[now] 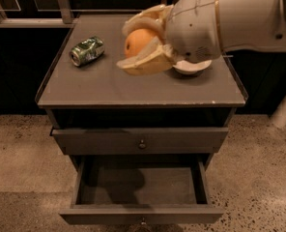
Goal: Place orange into middle drawer
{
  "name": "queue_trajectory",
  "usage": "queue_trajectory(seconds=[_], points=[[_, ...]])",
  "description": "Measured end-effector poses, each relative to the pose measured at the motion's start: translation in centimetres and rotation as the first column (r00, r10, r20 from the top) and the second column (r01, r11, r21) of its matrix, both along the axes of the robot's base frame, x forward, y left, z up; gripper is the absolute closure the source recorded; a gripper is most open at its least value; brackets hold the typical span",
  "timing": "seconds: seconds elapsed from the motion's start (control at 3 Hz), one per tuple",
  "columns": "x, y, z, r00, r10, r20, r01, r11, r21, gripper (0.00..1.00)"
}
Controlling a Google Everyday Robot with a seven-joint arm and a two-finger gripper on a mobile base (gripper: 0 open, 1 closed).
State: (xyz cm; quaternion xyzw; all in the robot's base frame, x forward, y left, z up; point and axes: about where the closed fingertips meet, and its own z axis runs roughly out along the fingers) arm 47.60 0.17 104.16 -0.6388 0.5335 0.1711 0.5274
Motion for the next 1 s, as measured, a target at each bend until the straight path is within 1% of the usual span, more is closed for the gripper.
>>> queue_trajectory(seconds=[0.33, 0.67, 1.0], points=[[-2.1, 1.8, -2.7, 0.9989, -0.041, -0.020, 0.044, 0.989, 0.139, 1.00], [-3.5, 0.4, -5.5, 0.9912, -0.094, -0.093, 0.108, 0.981, 0.163, 1.00], [-3.5, 0.6, -5.4, 0.9924, -0.090, -0.083, 0.102, 0.983, 0.153, 1.00]])
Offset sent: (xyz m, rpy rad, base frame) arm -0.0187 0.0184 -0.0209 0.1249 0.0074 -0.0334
